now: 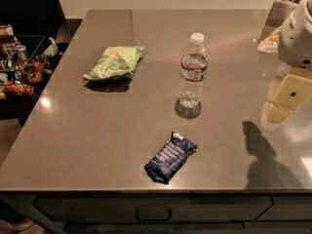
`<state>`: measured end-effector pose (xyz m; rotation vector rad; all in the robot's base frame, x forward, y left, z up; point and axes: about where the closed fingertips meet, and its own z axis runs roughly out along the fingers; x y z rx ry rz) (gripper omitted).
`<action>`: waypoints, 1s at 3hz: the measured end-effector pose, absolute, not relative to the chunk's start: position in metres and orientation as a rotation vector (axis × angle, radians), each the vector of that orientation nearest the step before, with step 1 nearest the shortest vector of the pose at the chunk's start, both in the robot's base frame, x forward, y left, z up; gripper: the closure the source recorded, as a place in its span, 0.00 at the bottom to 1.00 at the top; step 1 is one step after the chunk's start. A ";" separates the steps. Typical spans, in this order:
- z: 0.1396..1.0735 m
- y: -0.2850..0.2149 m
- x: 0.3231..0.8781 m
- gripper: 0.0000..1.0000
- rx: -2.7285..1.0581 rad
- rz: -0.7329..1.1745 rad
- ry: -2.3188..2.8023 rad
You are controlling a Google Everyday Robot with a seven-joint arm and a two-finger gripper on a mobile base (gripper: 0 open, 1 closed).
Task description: Move water bottle near green jalapeno chip bag
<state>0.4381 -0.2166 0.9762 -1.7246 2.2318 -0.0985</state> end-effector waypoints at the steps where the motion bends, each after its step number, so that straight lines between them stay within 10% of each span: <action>1: 0.977 -0.216 0.440 0.00 -1.715 -0.094 2.228; 3: 0.968 -0.200 0.469 0.00 -1.560 0.021 2.200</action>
Offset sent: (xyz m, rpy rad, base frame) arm 0.0276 0.0135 -0.0072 0.1429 -0.0279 -0.0528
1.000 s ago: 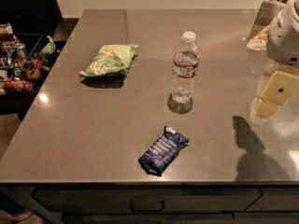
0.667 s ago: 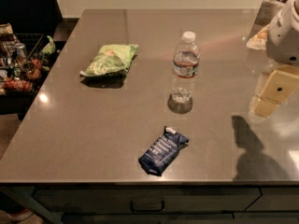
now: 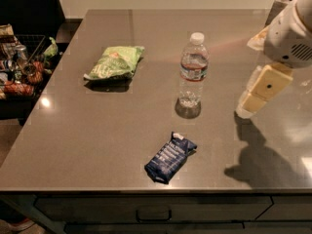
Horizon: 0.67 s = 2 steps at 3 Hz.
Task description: Move water bottle near green jalapeno chip bag
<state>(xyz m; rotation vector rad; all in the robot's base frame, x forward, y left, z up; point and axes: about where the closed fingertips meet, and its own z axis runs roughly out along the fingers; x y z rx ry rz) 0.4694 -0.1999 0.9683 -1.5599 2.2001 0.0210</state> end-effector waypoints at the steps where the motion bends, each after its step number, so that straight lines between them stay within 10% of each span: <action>1: 0.960 -0.186 0.492 0.00 -1.471 0.100 2.163; 2: 0.952 -0.165 0.513 0.00 -1.401 0.180 2.103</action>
Offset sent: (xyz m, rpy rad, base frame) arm 0.0709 0.0602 -0.0229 0.3381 -0.1068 -0.0351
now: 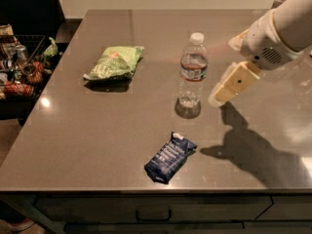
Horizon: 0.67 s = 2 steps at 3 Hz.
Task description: Move water bottle near green jalapeno chip bag
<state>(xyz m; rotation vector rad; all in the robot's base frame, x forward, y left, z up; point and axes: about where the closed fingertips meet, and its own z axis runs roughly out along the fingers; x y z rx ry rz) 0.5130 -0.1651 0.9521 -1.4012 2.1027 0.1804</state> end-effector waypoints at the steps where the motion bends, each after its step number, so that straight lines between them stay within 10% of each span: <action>1: 0.946 -0.130 0.533 0.00 -1.333 0.337 2.023; 2: 0.947 -0.109 0.540 0.00 -1.310 0.427 1.973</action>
Offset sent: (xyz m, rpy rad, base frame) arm 0.0378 0.0760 -0.0034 0.3358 -0.0020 0.0721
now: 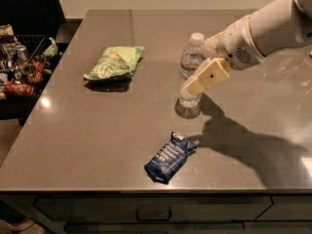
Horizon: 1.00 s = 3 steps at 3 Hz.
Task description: Move water bottle near green jalapeno chip bag
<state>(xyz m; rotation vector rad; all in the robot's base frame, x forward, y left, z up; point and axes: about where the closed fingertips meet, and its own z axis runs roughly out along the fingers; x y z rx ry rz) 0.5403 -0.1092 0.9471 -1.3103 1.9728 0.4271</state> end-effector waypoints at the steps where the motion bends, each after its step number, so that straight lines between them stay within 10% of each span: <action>1: 0.953 -0.090 0.547 0.17 -1.299 0.490 1.930; 3: 0.959 -0.070 0.558 0.72 -1.326 0.515 1.894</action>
Offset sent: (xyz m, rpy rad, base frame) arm 0.0246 0.0425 0.0143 0.1293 -0.0064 0.0520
